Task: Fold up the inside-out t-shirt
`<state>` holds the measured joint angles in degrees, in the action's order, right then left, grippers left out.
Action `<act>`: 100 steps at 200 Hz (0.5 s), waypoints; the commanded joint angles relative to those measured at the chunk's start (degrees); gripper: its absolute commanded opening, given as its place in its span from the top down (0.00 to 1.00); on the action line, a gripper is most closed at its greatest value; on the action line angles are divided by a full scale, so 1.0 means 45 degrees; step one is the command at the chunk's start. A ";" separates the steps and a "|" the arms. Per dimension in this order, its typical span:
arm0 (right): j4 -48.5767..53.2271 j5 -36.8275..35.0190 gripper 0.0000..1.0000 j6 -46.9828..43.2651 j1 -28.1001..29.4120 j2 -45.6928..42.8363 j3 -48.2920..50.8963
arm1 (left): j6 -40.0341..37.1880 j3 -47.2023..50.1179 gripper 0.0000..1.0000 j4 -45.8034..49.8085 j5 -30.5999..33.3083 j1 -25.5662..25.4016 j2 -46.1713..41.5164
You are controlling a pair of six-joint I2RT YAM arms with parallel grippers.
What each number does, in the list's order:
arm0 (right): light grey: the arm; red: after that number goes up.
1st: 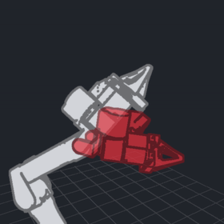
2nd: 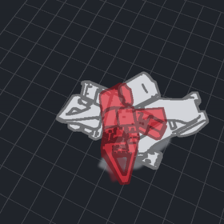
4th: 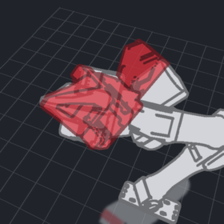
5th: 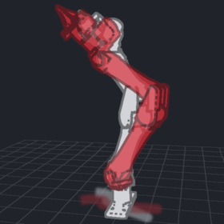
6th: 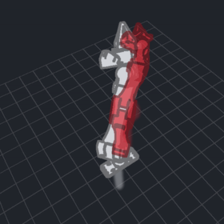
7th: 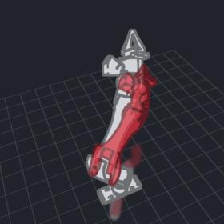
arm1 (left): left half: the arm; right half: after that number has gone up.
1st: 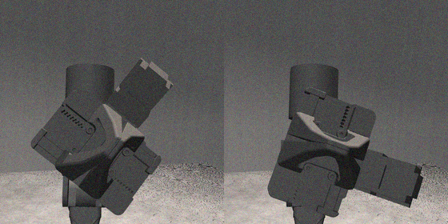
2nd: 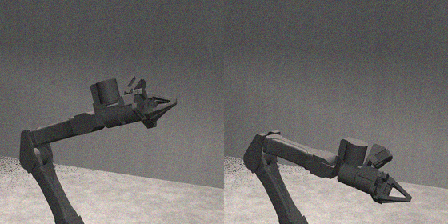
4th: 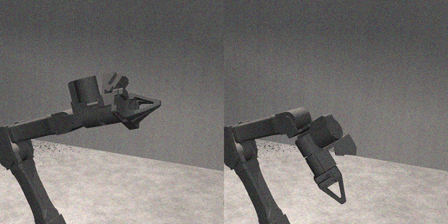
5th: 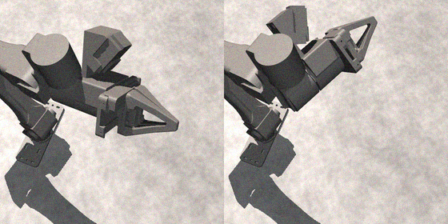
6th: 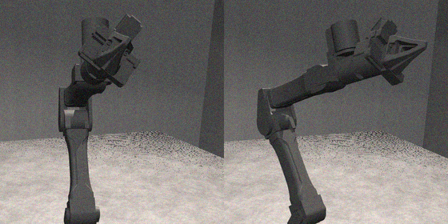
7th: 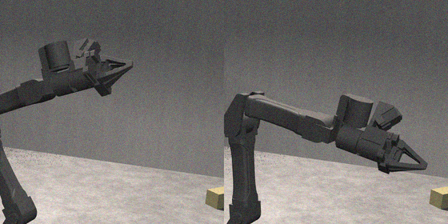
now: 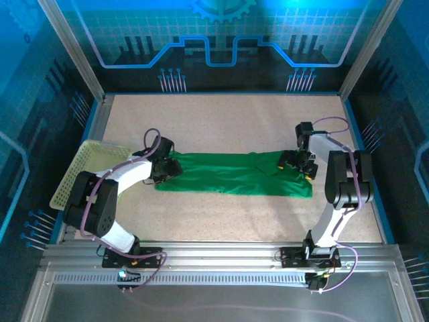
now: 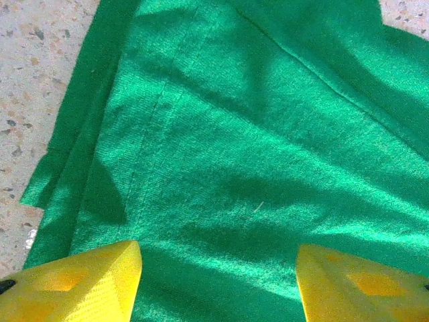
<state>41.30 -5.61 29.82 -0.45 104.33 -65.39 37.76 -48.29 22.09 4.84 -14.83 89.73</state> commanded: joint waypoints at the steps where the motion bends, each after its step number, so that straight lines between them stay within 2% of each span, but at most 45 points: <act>1: 0.0121 0.0012 0.01 0.0316 0.0194 0.0641 -0.0079 | 0.0081 0.0348 0.37 -0.0063 -0.0244 -0.0025 0.0042; 26: 0.0031 0.0002 0.12 0.0294 0.0527 0.0818 -0.0112 | 0.0202 0.0530 0.36 -0.0180 -0.0209 -0.0024 -0.0029; 42: 0.0056 0.0011 0.31 0.0167 0.0683 0.0825 -0.0216 | 0.0260 0.0648 0.36 -0.0227 -0.0091 -0.0030 -0.0057; 63: -0.0022 0.0322 0.47 0.0093 0.0847 0.0932 -0.0358 | 0.0358 0.0817 0.36 -0.0260 0.0083 0.0004 -0.0051; 80: -0.0092 0.0455 0.70 0.0074 0.0895 0.1024 -0.0431 | 0.0433 0.1004 0.36 -0.0371 0.0052 -0.0005 -0.0087; 100: 0.0010 -0.0137 0.94 -0.0053 0.0941 0.0756 -0.0480 | 0.0497 0.1178 0.36 -0.0435 -0.0023 -0.0005 -0.0087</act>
<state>39.77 -3.20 29.93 3.29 106.30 -67.90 38.89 -45.15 19.70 4.73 -14.83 89.43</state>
